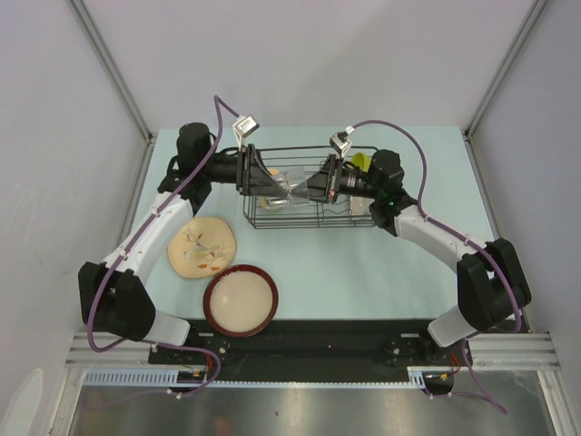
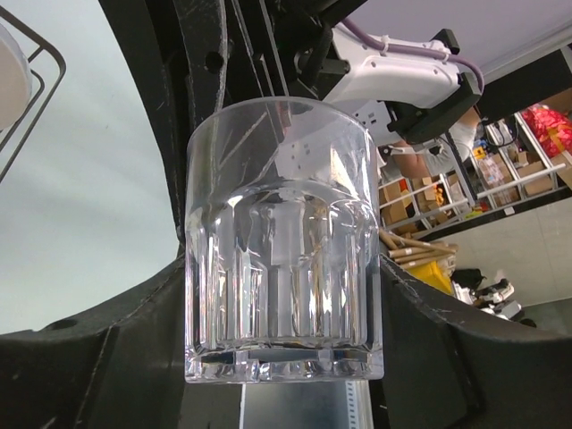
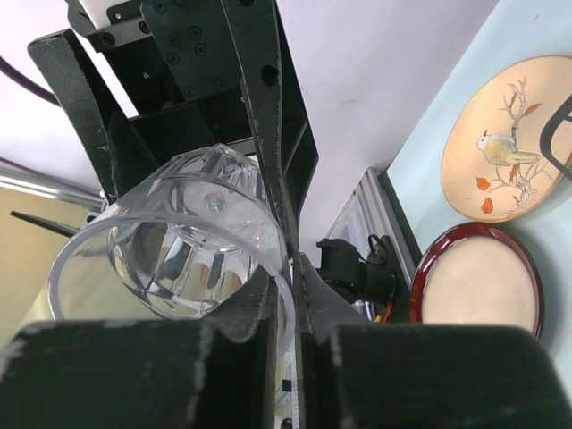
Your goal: Load the mixed dishes into the dish rack
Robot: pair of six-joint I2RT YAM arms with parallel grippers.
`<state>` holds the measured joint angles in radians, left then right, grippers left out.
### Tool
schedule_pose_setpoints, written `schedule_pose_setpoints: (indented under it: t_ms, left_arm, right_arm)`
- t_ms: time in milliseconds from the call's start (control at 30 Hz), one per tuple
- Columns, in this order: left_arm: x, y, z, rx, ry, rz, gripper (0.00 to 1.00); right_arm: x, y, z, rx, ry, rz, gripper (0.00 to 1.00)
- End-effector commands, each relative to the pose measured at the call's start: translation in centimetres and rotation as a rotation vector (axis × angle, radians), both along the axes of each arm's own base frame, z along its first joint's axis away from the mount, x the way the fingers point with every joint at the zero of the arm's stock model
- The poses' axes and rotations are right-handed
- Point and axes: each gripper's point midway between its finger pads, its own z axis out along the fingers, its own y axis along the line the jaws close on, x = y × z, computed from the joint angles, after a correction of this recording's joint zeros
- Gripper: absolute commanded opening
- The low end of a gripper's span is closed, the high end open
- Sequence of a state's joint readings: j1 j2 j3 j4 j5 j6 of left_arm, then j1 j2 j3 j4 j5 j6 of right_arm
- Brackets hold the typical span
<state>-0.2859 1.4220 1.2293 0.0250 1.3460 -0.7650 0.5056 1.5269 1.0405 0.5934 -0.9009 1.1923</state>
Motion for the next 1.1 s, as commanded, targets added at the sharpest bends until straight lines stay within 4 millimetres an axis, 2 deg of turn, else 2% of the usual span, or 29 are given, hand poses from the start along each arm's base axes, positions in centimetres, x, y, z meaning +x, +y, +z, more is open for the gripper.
schedule_pose_setpoints:
  t_ms: [0,100,133,200,233,300,333,367,400,433,467,500,533,567,600,633,700,833,1067]
  left_arm:
    - [0.1,-0.1,1.8,-0.010,-0.111,-0.007,0.36]
    - [0.7,0.1,2.0,-0.002,-0.126,0.012,0.24]
    - [1.2,0.4,1.5,0.020,-0.092,0.037,0.17]
    - [1.9,0.8,1.9,0.032,-0.142,0.060,0.15]
    - [2.4,1.2,1.3,0.055,-0.102,0.078,0.14]
    - [3.5,1.8,1.5,0.085,-0.174,0.119,0.12]
    - [3.6,2.3,0.8,0.125,-0.129,0.139,0.11]
    - [4.8,2.5,-0.2,0.174,-0.128,0.181,0.11]
    - [5.6,2.8,0.4,0.208,-0.233,0.194,0.10]
    - [5.4,3.3,-1.0,0.285,-0.180,0.203,0.10]
    - [6.5,3.5,-2.5,0.349,-0.174,0.212,0.09]
    - [8.6,4.6,-2.8,0.462,-0.288,0.279,0.09]
    - [8.5,5.1,-4.2,0.556,-0.264,0.278,0.09]
    - [9.3,5.6,-5.0,0.621,-0.283,0.288,0.09]
    - [11.5,6.9,-6.4,0.750,-0.336,0.328,0.10]
    - [11.2,7.0,-7.7,0.831,-0.319,0.295,0.10]
    - [12.8,7.7,-9.2,0.954,-0.370,0.276,0.10]
    - [14.2,9.3,-11.7,1.205,-0.481,0.243,0.10]
    - [12.8,8.9,-14.5,1.368,-0.588,0.053,0.14]
  right_arm:
    - [0.0,-0.6,0.6,-0.019,-0.043,-0.031,0.14]
    - [0.2,-1.3,0.5,-0.042,-0.044,-0.057,0.47]
    - [0.3,-1.6,0.7,-0.048,-0.060,-0.065,0.49]
    - [0.7,-2.6,0.0,-0.083,-0.036,-0.090,0.53]
    - [0.9,-3.2,-0.2,-0.098,-0.039,-0.103,0.54]
    - [1.4,-5.0,-0.9,-0.148,-0.035,-0.148,0.55]
    - [1.6,-5.8,-1.0,-0.163,-0.035,-0.166,0.56]
    - [2.1,-7.4,-1.3,-0.194,-0.032,-0.205,0.56]
    - [2.2,-8.2,-1.4,-0.208,-0.031,-0.224,0.56]
    - [2.5,-9.2,-1.4,-0.220,-0.024,-0.251,0.56]
    - [2.6,-10.2,-2.0,-0.244,0.003,-0.274,0.56]
    - [2.9,-12.0,-1.4,-0.252,-0.016,-0.326,0.56]
    - [2.9,-12.8,-1.2,-0.257,-0.018,-0.346,0.55]
    - [2.7,-13.5,-1.2,-0.267,-0.007,-0.363,0.55]
    - [2.8,-14.8,-0.6,-0.268,-0.028,-0.401,0.54]
    - [2.7,-15.2,-0.4,-0.270,-0.032,-0.413,0.54]
    - [2.5,-15.9,-0.6,-0.287,-0.029,-0.429,0.54]
    - [1.9,-16.4,-0.8,-0.311,-0.029,-0.458,0.51]
    - [1.3,-17.2,-1.2,-0.311,-0.028,-0.493,0.48]
